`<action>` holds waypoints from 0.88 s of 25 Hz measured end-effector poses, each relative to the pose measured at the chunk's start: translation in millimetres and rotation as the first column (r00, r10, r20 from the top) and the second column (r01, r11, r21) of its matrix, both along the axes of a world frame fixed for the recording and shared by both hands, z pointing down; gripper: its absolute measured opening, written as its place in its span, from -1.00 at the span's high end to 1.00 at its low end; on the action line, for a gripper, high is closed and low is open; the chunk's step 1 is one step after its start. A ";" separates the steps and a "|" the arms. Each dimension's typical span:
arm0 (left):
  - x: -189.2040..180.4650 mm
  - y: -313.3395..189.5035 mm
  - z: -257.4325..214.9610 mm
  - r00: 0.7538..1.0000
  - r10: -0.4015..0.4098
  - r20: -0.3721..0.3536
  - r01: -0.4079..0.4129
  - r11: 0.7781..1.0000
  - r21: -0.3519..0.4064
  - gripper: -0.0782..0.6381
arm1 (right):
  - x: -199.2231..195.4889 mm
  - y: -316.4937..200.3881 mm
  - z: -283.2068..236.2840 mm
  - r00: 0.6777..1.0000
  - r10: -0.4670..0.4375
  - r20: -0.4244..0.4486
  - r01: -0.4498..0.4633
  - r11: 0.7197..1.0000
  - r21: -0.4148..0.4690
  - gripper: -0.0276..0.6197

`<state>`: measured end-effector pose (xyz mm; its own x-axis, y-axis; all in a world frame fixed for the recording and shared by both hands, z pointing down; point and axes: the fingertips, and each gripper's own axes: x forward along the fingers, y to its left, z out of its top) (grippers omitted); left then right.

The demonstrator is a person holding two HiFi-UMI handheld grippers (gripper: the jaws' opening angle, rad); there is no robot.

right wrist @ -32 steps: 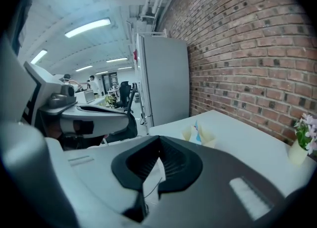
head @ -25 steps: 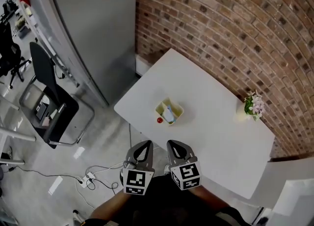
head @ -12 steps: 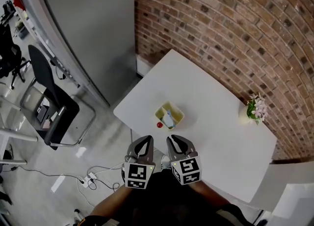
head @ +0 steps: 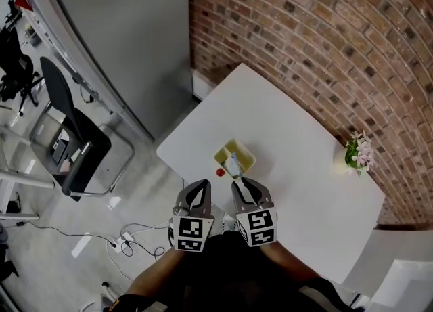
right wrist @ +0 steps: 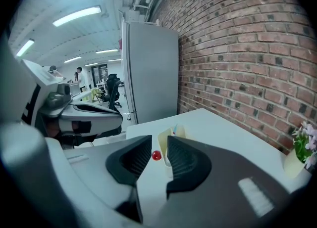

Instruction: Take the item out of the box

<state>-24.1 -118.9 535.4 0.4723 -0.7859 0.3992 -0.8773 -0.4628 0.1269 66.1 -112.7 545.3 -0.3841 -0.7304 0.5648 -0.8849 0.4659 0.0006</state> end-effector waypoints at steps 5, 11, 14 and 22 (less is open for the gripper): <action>3.2 -8.2 10.2 1.000 -0.011 0.008 0.011 1.000 -0.015 0.77 | 6.4 -7.0 13.2 1.000 0.000 -0.022 0.000 1.000 -0.015 0.60; 3.1 -14.9 22.4 1.000 -0.022 0.021 0.023 0.999 -0.038 0.77 | 10.5 -16.6 26.9 0.999 -0.001 -0.039 0.000 0.999 -0.038 0.56; 2.5 -17.6 29.0 0.999 -0.029 0.025 0.031 0.998 -0.050 0.77 | 11.3 -21.5 35.8 0.999 -0.006 -0.046 0.004 0.999 -0.050 0.55; 4.7 -27.0 44.7 0.999 -0.020 0.043 0.023 0.996 -0.081 0.77 | 6.7 -30.7 53.2 0.998 -0.020 -0.055 0.015 0.995 -0.096 0.53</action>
